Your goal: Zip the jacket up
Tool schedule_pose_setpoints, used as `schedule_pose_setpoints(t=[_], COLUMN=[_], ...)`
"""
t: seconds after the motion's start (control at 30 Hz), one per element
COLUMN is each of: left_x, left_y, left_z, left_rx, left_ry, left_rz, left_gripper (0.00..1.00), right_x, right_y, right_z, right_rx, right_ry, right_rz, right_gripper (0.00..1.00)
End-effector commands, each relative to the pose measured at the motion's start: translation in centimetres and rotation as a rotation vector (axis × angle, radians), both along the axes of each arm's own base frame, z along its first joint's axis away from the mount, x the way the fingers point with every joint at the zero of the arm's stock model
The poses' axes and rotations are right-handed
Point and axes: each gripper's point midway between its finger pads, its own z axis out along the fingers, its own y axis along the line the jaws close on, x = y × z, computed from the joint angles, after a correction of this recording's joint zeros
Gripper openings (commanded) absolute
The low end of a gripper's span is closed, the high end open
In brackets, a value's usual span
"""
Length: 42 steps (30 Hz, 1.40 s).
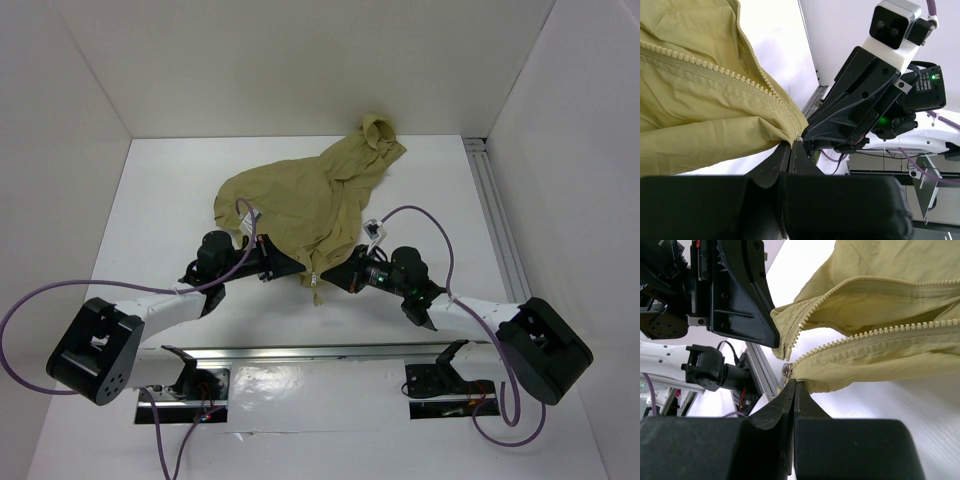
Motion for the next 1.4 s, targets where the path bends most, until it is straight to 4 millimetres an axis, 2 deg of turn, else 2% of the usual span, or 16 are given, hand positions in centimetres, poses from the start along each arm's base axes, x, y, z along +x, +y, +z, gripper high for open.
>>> schedule_pose_setpoints(t=[0.0, 0.57, 0.87, 1.17, 1.37], left_x=[0.16, 0.18, 0.11, -0.17, -0.17], left_y=[-0.11, -0.13, -0.21, -0.2, -0.2], left_z=[0.8, 0.97, 0.43, 0.29, 0.29], left_rx=[-0.029, -0.036, -0.03, -0.032, -0.032], left_ry=[-0.038, -0.037, -0.019, -0.02, -0.02], left_rz=[-0.01, -0.009, -0.018, -0.027, -0.027], left_gripper=[0.0, 0.0, 0.0, 0.0, 0.0], right_x=[0.62, 0.7, 0.62, 0.78, 0.88], right_y=[0.46, 0.72, 0.82, 0.94, 1.02], right_z=[2.95, 2.97, 2.9, 3.49, 2.87], right_rx=[0.061, 0.062, 0.064, 0.075, 0.064], right_ry=[-0.082, -0.083, -0.083, -0.098, -0.083], right_rz=[0.011, 0.021, 0.031, 0.031, 0.031], right_gripper=[0.0, 0.0, 0.0, 0.0, 0.0])
